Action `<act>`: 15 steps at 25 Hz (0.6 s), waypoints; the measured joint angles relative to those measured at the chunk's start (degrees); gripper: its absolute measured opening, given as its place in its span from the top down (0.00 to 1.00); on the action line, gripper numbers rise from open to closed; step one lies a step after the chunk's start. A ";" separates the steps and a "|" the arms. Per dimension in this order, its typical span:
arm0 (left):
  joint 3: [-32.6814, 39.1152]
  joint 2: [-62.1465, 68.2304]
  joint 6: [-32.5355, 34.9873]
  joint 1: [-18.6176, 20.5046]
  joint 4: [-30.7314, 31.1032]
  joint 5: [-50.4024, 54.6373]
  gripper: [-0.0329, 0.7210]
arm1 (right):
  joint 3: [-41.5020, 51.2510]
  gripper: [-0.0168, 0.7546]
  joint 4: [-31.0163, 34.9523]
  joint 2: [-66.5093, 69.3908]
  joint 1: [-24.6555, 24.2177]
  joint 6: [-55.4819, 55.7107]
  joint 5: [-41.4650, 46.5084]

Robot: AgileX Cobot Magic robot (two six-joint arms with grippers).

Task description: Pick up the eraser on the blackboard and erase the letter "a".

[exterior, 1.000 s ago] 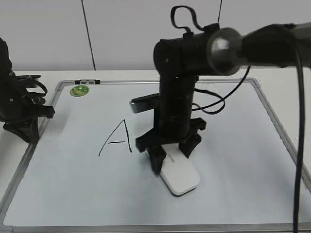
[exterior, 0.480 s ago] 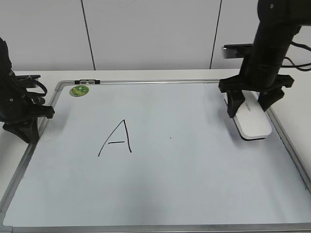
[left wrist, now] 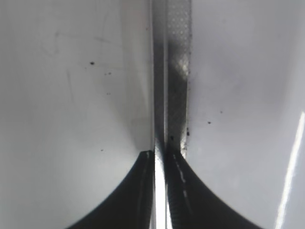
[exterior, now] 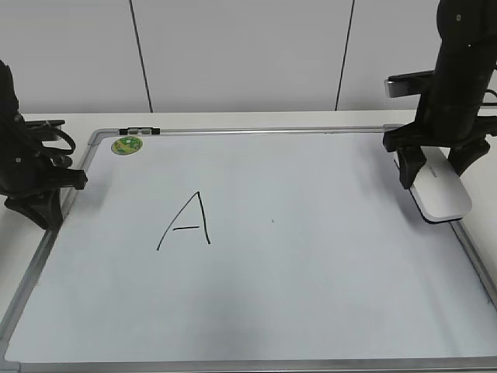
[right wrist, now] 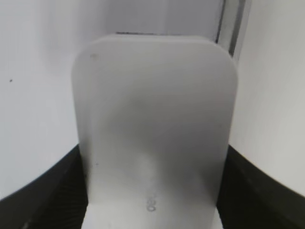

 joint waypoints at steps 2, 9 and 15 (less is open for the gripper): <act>-0.10 0.00 0.00 0.00 0.00 0.00 0.87 | 0.00 0.30 0.21 0.90 0.00 0.00 0.00; -0.10 0.00 0.00 0.00 0.00 0.00 0.87 | 0.00 0.30 0.75 2.25 -0.73 0.00 0.00; -0.10 0.00 0.00 0.00 0.00 0.00 0.87 | -2.19 0.30 4.86 3.54 -4.17 -1.46 -0.13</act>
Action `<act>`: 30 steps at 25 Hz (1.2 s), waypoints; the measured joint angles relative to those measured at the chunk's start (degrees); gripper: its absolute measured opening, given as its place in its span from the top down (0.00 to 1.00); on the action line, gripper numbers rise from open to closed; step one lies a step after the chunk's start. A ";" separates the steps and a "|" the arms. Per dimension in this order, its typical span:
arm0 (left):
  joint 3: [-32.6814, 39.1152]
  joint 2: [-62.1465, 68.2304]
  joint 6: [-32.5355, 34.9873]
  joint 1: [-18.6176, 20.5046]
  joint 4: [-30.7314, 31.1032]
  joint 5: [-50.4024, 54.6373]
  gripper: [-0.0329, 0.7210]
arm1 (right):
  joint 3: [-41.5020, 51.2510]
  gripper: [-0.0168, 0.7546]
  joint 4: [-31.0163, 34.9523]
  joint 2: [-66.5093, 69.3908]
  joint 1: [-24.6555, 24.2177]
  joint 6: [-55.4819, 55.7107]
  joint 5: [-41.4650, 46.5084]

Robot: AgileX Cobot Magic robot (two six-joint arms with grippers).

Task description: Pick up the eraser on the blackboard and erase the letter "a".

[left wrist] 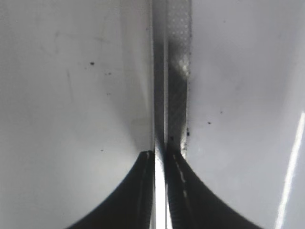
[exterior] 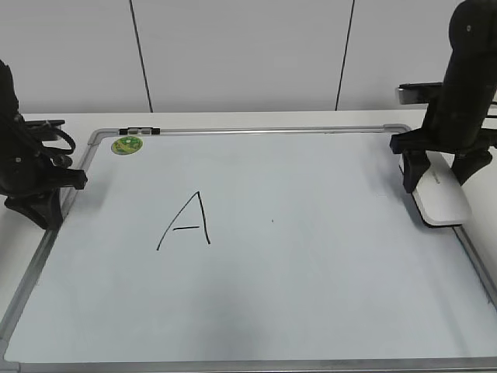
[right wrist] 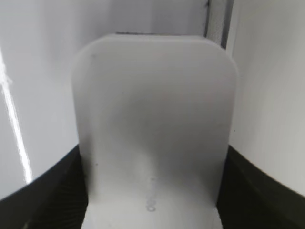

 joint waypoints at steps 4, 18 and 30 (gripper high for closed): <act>0.00 0.00 0.00 0.00 0.00 0.00 0.87 | -2.72 0.31 2.26 1.73 -1.30 -1.87 0.10; 0.00 0.00 0.00 0.00 0.00 0.00 0.87 | -3.80 0.30 2.83 5.57 -1.42 -2.68 0.10; 0.00 0.00 0.00 0.00 0.00 0.00 0.87 | -6.05 0.12 2.91 5.70 -1.42 -1.18 0.10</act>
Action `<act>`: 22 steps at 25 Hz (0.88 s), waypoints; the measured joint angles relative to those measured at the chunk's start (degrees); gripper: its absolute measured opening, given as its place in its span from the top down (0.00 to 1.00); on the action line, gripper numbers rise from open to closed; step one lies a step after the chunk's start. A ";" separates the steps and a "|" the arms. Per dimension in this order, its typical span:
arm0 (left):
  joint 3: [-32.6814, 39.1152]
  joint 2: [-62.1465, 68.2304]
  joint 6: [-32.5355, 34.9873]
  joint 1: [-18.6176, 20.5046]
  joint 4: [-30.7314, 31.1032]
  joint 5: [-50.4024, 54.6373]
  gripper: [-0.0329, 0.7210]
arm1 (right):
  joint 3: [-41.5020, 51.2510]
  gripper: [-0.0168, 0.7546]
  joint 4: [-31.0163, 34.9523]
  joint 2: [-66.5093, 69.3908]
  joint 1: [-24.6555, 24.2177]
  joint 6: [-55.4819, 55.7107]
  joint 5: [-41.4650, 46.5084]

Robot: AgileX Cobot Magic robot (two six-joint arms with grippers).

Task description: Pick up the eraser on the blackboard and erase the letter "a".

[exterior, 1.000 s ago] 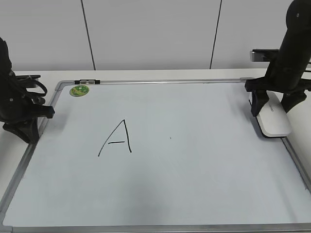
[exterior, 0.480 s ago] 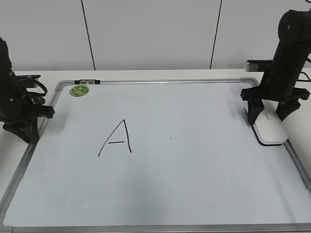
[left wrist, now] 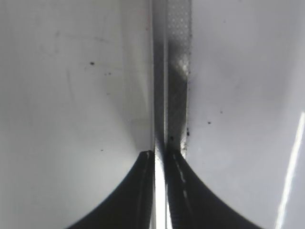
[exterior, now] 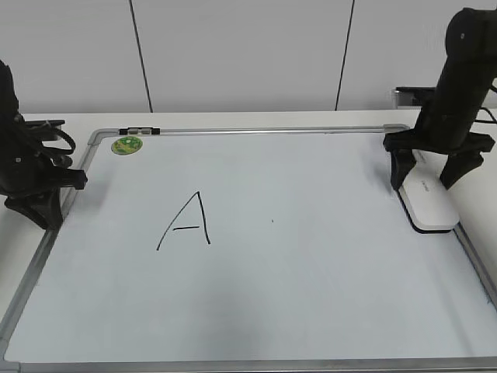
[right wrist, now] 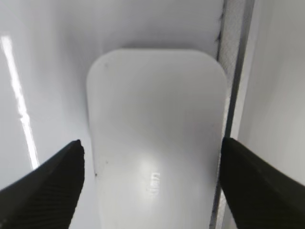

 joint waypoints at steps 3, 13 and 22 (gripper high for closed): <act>0.00 0.00 0.00 0.00 -0.36 0.00 0.86 | -2.67 0.12 0.00 0.00 0.00 0.04 0.00; 0.84 -3.09 -0.09 0.23 1.43 -0.28 0.25 | -3.89 0.12 -0.21 -3.29 0.00 0.52 0.10; 0.84 -11.98 -0.09 0.23 2.77 4.29 0.19 | -3.43 0.19 -0.10 -7.80 0.00 2.01 0.30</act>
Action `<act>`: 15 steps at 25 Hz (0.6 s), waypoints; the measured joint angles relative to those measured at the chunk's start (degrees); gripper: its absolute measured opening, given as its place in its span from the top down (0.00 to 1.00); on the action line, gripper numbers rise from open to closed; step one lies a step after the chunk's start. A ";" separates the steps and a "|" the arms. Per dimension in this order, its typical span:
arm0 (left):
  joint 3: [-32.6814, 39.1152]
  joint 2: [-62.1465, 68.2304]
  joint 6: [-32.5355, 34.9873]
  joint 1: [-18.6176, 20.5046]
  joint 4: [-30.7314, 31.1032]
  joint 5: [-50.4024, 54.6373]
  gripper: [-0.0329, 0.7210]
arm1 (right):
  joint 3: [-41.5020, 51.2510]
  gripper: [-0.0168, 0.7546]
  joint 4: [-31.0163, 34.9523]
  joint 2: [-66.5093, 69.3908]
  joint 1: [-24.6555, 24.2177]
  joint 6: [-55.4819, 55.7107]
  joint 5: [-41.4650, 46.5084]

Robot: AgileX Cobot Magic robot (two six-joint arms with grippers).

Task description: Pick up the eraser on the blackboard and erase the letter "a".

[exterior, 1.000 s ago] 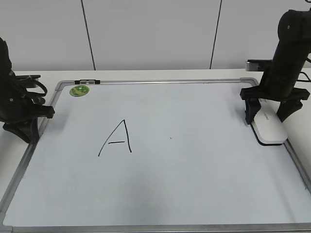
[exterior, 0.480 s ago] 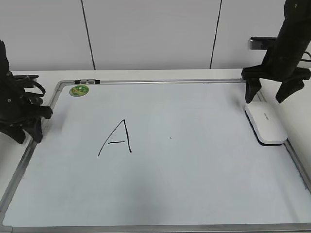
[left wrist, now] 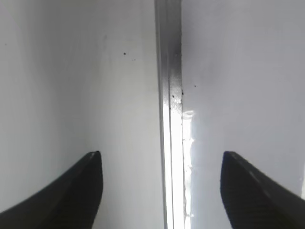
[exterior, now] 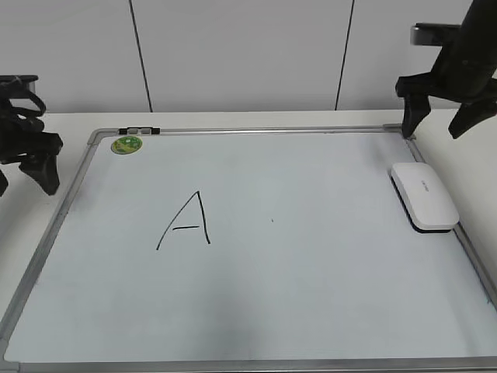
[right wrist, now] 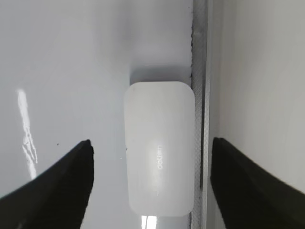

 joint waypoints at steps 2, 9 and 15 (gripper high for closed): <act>0.00 -1.79 0.00 0.00 -0.01 2.04 0.24 | 1.57 0.26 0.40 -2.54 0.00 0.12 0.00; 0.37 -11.19 0.00 0.00 2.64 6.68 0.38 | 12.31 0.31 1.24 -12.52 0.00 1.25 0.13; 7.90 -23.92 0.00 -0.11 2.64 7.04 0.43 | 21.99 0.33 3.91 -21.63 0.82 1.47 0.13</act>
